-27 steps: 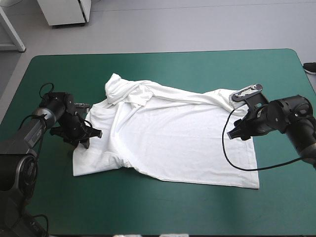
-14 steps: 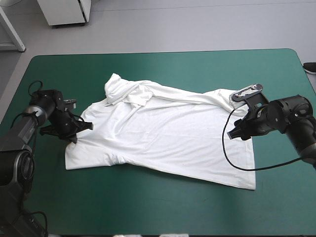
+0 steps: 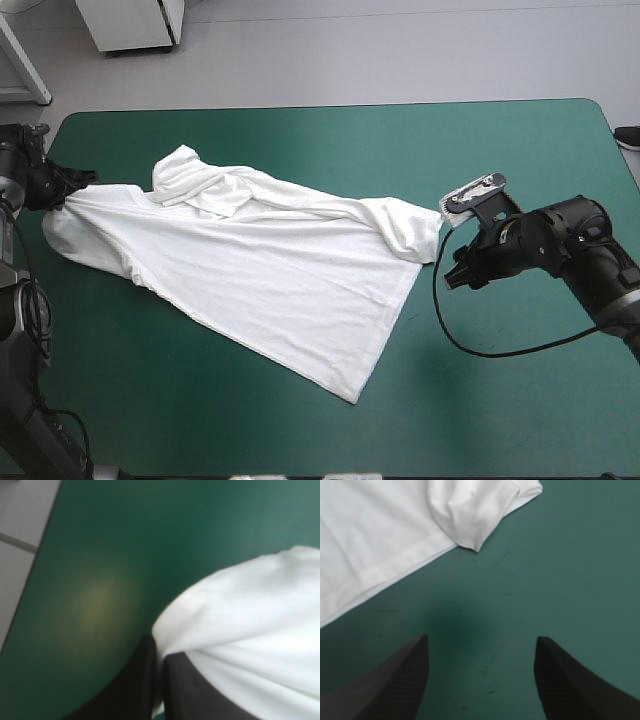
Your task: Fold the cloth
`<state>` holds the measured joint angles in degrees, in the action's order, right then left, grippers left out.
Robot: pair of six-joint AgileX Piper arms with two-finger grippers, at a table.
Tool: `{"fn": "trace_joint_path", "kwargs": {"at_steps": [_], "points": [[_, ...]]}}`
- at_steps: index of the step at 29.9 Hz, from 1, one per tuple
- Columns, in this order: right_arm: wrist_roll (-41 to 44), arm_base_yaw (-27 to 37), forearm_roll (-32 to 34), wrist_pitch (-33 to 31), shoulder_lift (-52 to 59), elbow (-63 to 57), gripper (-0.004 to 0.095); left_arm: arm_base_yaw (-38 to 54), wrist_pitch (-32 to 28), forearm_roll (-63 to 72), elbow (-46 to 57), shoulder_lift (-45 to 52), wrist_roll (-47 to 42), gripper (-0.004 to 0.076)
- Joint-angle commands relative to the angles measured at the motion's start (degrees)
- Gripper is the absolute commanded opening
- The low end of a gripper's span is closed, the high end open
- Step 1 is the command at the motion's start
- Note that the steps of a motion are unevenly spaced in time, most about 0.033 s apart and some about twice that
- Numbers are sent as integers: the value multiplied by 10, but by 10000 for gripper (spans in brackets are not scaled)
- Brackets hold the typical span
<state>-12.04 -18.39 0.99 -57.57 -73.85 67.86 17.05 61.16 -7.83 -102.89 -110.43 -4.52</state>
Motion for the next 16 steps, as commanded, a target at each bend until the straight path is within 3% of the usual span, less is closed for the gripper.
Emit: {"fn": "trace_joint_path", "kwargs": {"at_steps": [1,8,13,16], "points": [[2,-23,11,24,18,14,577,11,-18,-6,-79,-14,-7,-9],[34,-81,84,7,18,14,577,12,-31,-6,-133,-83,-6,-9],[44,-88,83,4,18,14,577,12,-30,-6,-134,-96,-4,-8],[44,-88,82,3,18,14,577,12,-22,-9,-141,-85,-1,44]]}}
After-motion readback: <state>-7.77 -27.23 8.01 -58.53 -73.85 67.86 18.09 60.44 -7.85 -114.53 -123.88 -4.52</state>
